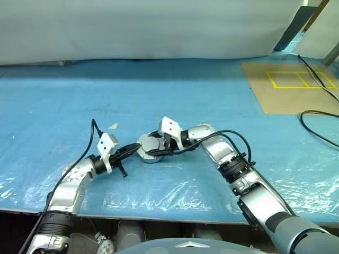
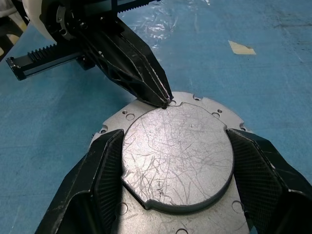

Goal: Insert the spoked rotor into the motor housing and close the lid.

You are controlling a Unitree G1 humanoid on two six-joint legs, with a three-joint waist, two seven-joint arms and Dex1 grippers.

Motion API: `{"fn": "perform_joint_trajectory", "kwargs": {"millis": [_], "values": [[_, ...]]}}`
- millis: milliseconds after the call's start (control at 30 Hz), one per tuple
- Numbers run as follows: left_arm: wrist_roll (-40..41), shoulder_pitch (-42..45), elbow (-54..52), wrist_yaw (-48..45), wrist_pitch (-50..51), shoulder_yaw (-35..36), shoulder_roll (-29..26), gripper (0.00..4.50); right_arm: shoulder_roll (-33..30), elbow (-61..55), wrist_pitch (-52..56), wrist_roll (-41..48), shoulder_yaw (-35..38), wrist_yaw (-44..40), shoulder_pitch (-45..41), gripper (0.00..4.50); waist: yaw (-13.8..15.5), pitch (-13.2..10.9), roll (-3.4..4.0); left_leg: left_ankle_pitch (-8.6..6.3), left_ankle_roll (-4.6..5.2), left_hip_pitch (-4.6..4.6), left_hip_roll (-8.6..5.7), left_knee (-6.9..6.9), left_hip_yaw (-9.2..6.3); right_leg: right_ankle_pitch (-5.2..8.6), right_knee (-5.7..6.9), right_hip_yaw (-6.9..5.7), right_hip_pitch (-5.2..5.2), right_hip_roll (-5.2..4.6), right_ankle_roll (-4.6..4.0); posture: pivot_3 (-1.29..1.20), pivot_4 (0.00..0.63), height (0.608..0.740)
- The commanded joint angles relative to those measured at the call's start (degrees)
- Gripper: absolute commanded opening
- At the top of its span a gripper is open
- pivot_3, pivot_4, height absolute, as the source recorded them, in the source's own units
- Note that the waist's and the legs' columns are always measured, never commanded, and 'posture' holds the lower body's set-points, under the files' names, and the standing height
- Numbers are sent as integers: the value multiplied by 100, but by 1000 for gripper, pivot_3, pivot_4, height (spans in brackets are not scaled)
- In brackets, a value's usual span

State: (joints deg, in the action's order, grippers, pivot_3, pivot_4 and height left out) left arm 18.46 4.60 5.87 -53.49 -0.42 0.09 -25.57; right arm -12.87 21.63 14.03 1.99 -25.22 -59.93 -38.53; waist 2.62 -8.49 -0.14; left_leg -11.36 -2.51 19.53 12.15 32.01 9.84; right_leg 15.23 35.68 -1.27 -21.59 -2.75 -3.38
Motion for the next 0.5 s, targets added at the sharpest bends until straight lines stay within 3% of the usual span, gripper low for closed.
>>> {"fn": "perform_joint_trajectory", "kwargs": {"millis": [33, 233, 400, 500], "values": [[-211, 19, 132, -34, -34, -209, 2, 0, -166, 174, 345, -220, -64, 79, 156, 2983, 12, 1, 2, 0, 0, 0, -1, -2, 0, 0, -2, 0, 0, -1, 0, 0, 150, 740], [-287, 64, 139, -49, -61, -323, -18, 0, -153, 58, 305, -188, -46, 107, 187, 2983, 22, 1, 2, 0, 1, -2, -32, -41, 0, 2, -14, 1, -7, -34, 4, 0, 150, 740], [-291, 123, 215, -51, -97, -297, -46, 0, -132, -118, 657, 135, 195, -84, 114, 4471, 56, 1, 2, 4, 6, 6, -35, -58, 1, 2, -23, 0, -20, -36, 4, 0, 150, 740], [-292, 148, 259, -67, -115, -277, -66, 0, -185, -345, 1147, 511, 455, -358, 4, 4471, 102, 1, 3, 7, 10, 21, -36, -66, 3, 4, -28, 0, -36, -36, 7, 0, 150, 740]]}}
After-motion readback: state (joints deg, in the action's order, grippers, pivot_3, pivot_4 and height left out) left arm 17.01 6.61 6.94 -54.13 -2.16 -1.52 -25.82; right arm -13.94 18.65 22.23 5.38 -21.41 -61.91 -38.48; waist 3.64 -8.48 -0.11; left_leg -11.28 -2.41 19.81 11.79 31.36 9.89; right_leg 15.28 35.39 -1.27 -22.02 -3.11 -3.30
